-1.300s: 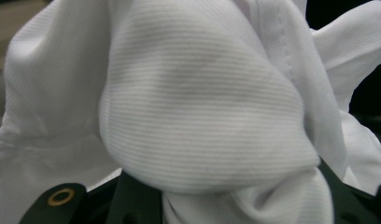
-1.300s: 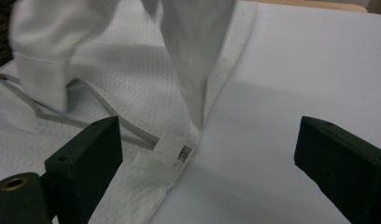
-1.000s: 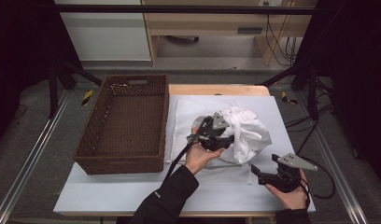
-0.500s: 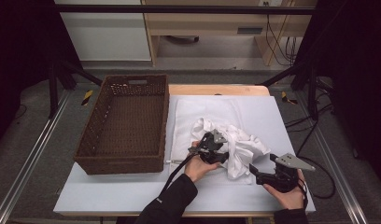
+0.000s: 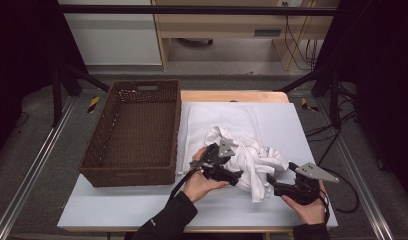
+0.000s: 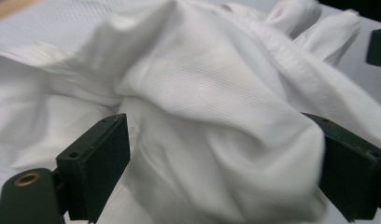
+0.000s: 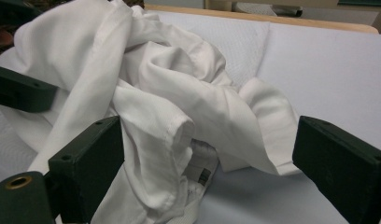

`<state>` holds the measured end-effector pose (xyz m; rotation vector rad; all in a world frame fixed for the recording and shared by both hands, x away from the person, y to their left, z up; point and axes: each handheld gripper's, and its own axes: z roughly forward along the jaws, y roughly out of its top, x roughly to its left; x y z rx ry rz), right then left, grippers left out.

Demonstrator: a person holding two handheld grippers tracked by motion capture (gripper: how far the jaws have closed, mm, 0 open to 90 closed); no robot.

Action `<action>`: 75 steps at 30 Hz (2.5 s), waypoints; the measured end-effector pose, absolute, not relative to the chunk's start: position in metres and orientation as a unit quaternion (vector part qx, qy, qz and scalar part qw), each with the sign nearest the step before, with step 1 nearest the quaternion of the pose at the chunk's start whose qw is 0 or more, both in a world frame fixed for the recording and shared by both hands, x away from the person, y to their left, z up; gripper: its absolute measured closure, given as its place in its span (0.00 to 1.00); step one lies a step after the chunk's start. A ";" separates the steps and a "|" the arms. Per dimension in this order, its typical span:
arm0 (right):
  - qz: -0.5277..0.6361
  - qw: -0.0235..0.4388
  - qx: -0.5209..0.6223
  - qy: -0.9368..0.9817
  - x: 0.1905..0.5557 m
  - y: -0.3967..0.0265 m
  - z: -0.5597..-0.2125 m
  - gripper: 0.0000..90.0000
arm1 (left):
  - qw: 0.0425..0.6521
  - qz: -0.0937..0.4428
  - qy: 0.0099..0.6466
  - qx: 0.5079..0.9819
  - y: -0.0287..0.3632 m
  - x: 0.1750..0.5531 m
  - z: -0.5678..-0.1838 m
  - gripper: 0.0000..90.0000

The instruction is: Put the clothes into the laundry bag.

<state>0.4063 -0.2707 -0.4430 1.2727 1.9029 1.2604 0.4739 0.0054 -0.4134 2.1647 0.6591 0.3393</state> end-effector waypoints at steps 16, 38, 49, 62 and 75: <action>0.478 0.239 0.447 0.717 0.424 -0.230 -0.428 0.09 | 0.431 0.161 0.278 0.843 0.064 0.438 -0.416 0.47; 0.429 0.172 0.467 0.754 0.461 -0.182 -0.472 0.14 | 0.393 0.140 0.315 0.852 0.080 0.424 -0.479 0.91; 0.400 0.155 0.465 0.774 0.455 -0.184 -0.474 0.87 | 0.391 0.149 0.311 0.853 0.078 0.424 -0.486 0.98; 0.372 0.278 0.532 0.708 0.435 -0.265 -0.447 0.88 | 0.389 0.152 0.310 0.854 0.078 0.424 -0.485 0.98; 0.347 0.286 0.535 0.715 0.439 -0.275 -0.466 0.56 | 0.390 0.141 0.316 0.853 0.079 0.426 -0.484 1.00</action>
